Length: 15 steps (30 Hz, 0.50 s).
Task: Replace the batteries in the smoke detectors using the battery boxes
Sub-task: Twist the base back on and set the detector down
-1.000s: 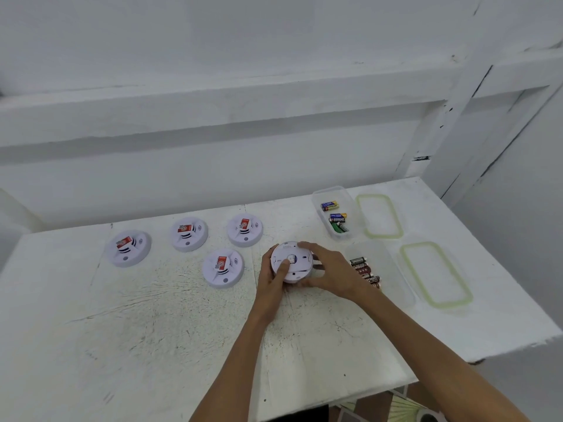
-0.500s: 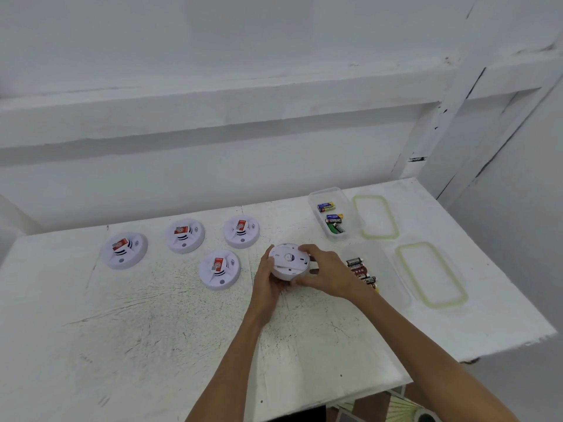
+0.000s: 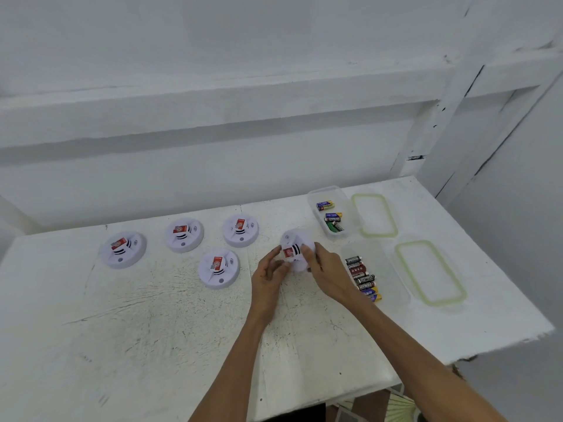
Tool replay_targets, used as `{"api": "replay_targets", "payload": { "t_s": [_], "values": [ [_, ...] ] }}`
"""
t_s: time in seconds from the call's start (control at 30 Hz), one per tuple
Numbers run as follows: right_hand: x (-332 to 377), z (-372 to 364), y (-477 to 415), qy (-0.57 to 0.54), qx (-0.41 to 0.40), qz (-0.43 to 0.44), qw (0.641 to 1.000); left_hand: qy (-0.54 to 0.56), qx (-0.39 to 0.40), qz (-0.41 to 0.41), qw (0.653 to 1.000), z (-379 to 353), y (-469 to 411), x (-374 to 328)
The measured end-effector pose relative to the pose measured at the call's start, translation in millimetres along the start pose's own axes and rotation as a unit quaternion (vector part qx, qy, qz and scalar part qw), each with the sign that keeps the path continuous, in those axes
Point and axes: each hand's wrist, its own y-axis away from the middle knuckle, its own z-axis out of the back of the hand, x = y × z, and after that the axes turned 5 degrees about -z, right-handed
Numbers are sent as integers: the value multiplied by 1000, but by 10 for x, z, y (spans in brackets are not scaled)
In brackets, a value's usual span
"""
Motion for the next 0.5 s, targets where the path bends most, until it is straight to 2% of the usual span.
{"api": "replay_targets", "payload": {
  "t_s": [0.07, 0.2, 0.37, 0.5],
  "values": [
    [-8, -49, 9, -88, 11, -33, 995, 12, 0, -7, 1000, -25, 17, -41],
    [-26, -182, 70, -180, 18, -55, 982, 22, 0, 0, 1000, -9, 18, -39],
    [-41, -215, 77, -226, -15, -72, 971, 11, 0, -6, 1000, -11, -8, -9],
    [-87, -296, 13, -253, -43, -141, 956, 27, -36, 16, 999, -6, -15, 28]
  ]
}}
